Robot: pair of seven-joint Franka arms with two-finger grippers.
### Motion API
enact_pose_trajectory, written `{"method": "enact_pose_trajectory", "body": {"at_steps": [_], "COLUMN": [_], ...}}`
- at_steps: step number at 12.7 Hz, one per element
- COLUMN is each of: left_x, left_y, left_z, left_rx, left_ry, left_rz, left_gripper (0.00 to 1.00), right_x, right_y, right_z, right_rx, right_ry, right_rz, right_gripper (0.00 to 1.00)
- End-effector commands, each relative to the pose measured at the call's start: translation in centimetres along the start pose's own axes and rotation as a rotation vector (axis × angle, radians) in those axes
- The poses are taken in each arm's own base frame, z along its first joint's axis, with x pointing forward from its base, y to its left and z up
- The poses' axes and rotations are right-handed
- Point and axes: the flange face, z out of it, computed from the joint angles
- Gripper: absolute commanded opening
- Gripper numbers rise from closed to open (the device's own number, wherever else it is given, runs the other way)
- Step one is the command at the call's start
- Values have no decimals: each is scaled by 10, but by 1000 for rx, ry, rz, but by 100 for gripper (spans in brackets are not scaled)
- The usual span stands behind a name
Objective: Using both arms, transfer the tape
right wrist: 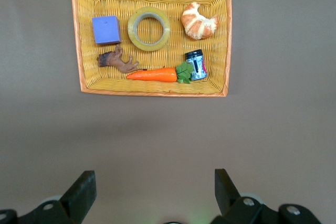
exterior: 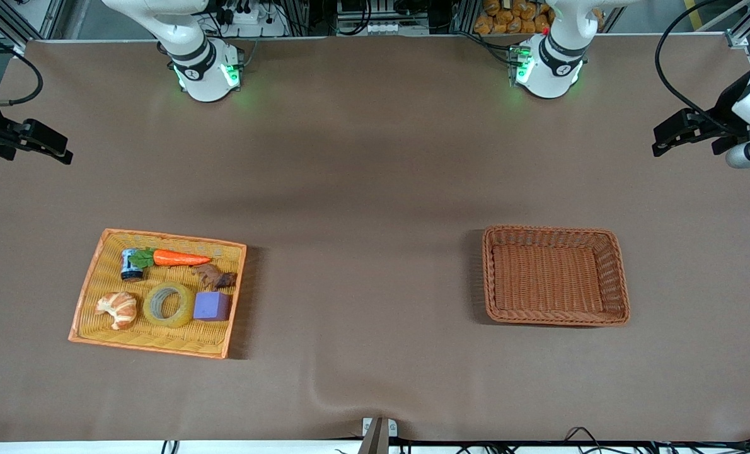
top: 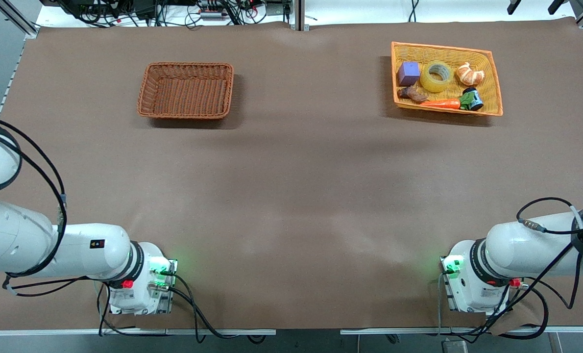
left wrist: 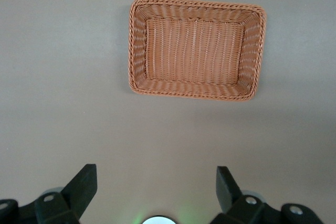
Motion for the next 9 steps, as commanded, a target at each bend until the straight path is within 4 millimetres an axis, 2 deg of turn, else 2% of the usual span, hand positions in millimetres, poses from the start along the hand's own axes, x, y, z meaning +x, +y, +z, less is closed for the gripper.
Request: {"method": "enact_pose_trajectory", "body": {"at_steps": [1,5,7,9], "left_x": [-3,1,2,2], "left_y": [-6,-1,-2,-8], "left_z": [-7,-1,0,-9], "left_rx": [3,13,16,11], "left_ry": [18,8,7,24], "left_rz": [34,46,50,38], "left_gripper": [100,100,100,100], "right_x": [-4,-4,-3,0], "right_y": [-1,-13,-11,-12], "right_z": [-6,-8,-7,0], "right_rx": [6,5,5,4], "right_ry": [-1,13,10,-4], "right_rz": [15,-6,-3,-5], "right_gripper": [100,100,100,100]}}
